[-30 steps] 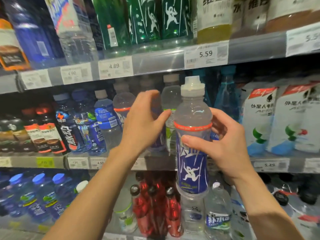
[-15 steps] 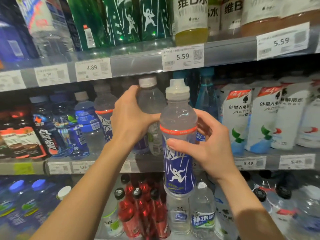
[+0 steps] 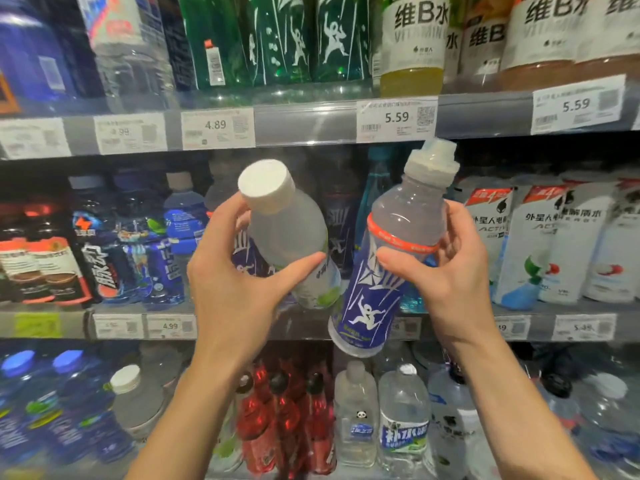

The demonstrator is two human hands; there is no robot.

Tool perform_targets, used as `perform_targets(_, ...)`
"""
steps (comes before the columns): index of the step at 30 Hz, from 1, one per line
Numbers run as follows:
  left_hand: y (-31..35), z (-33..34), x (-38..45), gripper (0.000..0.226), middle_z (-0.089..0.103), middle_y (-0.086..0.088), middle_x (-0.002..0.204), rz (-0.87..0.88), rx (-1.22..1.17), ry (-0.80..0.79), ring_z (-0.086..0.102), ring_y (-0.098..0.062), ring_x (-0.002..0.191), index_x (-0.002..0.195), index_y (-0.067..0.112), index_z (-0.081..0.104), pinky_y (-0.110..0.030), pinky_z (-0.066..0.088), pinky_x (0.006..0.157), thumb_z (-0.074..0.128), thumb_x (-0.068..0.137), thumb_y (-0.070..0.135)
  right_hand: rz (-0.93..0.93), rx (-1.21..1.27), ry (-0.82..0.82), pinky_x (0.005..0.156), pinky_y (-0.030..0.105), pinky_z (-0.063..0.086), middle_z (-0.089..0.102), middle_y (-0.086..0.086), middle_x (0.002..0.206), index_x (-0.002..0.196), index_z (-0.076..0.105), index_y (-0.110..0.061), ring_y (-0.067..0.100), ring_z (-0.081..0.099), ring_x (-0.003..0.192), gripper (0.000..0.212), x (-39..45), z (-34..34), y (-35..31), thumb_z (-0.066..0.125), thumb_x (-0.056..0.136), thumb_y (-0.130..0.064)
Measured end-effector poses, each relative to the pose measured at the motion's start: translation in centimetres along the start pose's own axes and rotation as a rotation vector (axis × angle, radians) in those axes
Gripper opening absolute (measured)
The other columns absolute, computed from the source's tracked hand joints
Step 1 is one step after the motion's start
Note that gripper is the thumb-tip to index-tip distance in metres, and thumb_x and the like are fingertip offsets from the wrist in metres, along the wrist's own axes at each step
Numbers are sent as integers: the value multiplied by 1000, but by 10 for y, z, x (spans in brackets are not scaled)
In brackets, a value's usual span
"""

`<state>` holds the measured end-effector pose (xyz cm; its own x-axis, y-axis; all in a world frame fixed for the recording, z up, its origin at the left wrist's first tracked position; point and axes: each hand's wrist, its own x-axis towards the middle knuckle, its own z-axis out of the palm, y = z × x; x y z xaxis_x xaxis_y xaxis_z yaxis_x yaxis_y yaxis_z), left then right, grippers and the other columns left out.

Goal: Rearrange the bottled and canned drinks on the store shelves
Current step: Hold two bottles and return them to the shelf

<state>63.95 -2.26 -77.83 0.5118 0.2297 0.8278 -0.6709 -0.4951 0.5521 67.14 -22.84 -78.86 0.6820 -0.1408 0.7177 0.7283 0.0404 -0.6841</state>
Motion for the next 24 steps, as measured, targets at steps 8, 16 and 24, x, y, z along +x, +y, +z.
perform_targets(8,-9,-58,12,77,61,22,115,-8,-78,-87,63,4,101,124,40,58,-12,52,76,93,55,32,-156,-242,101,77,8,44,59,-16,107,112,45,-34,-7,59,93,69,-2,38,-4,91,62,-21)
perform_targets(16,-24,-58,13,78,63,17,115,8,-120,-39,64,-5,109,131,28,61,-13,52,82,94,61,17,-164,-367,135,82,11,46,57,-17,112,123,45,-22,-7,57,102,71,1,67,11,91,69,-14)
perform_targets(24,-30,-58,13,77,62,21,118,29,-134,-44,63,-6,114,131,32,59,-19,54,88,94,63,22,-142,-570,71,86,32,53,62,-3,112,116,46,-31,15,61,103,68,10,89,25,93,67,-27)
